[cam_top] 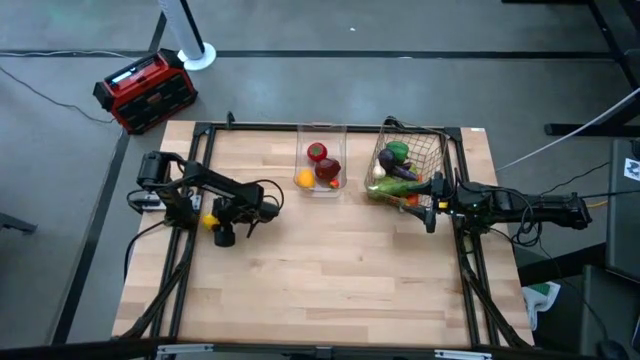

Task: Sort produce into baskets
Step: Put the yellow lemon into the transparent bin, then return to Home Position

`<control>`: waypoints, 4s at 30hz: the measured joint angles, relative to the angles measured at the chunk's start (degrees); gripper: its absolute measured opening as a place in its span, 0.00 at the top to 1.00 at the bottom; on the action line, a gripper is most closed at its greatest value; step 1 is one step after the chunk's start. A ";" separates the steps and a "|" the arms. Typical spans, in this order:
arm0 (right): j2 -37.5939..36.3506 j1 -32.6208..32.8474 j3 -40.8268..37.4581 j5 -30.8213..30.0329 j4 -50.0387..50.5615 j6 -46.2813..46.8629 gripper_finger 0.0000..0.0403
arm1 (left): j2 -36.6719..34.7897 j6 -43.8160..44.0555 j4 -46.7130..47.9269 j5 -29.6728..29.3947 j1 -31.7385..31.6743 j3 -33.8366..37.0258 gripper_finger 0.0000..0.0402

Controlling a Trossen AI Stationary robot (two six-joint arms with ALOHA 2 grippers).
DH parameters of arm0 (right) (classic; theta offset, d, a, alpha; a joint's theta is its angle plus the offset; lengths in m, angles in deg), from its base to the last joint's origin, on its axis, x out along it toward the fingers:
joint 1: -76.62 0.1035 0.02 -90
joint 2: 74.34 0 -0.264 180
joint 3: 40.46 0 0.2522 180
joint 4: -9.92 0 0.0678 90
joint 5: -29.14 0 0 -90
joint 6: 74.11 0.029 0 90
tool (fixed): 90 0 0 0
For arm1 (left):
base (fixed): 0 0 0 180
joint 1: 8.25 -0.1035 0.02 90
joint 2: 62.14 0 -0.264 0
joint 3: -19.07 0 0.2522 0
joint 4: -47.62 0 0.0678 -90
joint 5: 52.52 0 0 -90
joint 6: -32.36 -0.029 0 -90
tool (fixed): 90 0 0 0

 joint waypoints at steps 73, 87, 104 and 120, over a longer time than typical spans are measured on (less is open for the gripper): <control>-11.36 0.01 -8.72 5.44 -12.59 -3.04 0.24 | -5.96 -7.90 -34.97 -7.18 -18.32 -41.49 0.32; -11.36 0.01 -8.76 5.44 -12.55 -3.04 0.24 | -42.70 -5.80 -55.78 -6.70 -11.60 -4.27 0.32; -11.36 0.00 -8.79 5.38 -12.52 -3.66 0.24 | -84.29 -3.18 -71.31 -6.77 -4.48 29.47 0.32; -11.37 -0.01 -8.79 4.36 -12.52 -4.57 0.24 | -99.05 -10.53 -82.52 -5.28 -4.48 44.67 0.32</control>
